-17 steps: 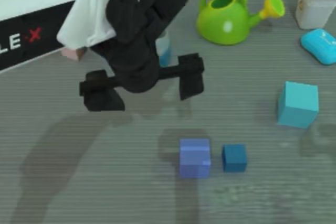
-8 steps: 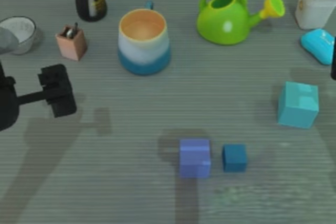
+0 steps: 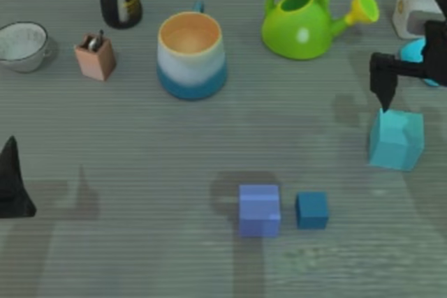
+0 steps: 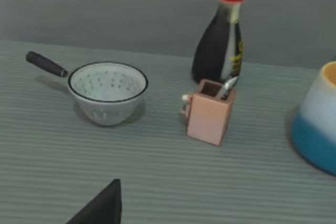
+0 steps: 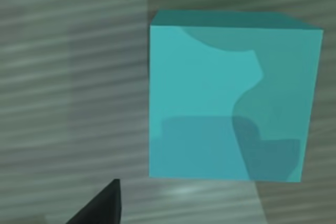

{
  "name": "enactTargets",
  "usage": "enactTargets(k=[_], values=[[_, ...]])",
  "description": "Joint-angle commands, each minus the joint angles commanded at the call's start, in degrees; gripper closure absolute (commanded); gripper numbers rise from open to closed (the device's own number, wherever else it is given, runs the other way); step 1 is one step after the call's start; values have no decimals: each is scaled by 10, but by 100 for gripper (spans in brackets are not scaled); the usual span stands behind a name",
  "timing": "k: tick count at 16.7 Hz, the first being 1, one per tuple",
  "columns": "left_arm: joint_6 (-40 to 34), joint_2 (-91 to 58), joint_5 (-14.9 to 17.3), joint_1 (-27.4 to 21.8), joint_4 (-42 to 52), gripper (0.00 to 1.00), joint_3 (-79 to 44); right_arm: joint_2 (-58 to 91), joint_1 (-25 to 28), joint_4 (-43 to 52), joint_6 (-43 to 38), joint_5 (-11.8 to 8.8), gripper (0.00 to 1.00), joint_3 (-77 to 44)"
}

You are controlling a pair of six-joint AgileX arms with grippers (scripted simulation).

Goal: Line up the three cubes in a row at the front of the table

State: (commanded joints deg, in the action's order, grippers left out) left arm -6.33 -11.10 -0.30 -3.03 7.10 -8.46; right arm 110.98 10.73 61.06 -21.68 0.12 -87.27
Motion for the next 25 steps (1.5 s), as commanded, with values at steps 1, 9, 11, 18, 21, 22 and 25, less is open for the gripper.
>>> enactTargets(k=[1, 9, 11, 18, 21, 22, 25], values=[[18, 34, 1, 12, -20, 0, 25, 28, 3, 16, -6, 0, 0, -26], [63, 111, 3, 42, -71, 0, 85, 88, 10, 51, -20, 0, 0, -87], [63, 111, 3, 42, -71, 0, 85, 89, 8, 49, -19, 0, 0, -86], [63, 111, 3, 42, -71, 0, 85, 138, 11, -92, -21, 0, 0, 0], [63, 111, 3, 42, -71, 0, 85, 153, 11, -125, -22, 1, 0, 24], [63, 111, 3, 42, -71, 0, 85, 154, 11, -125, -22, 1, 0, 24], [63, 111, 3, 42, -71, 0, 85, 154, 11, -125, -22, 1, 8, 24]])
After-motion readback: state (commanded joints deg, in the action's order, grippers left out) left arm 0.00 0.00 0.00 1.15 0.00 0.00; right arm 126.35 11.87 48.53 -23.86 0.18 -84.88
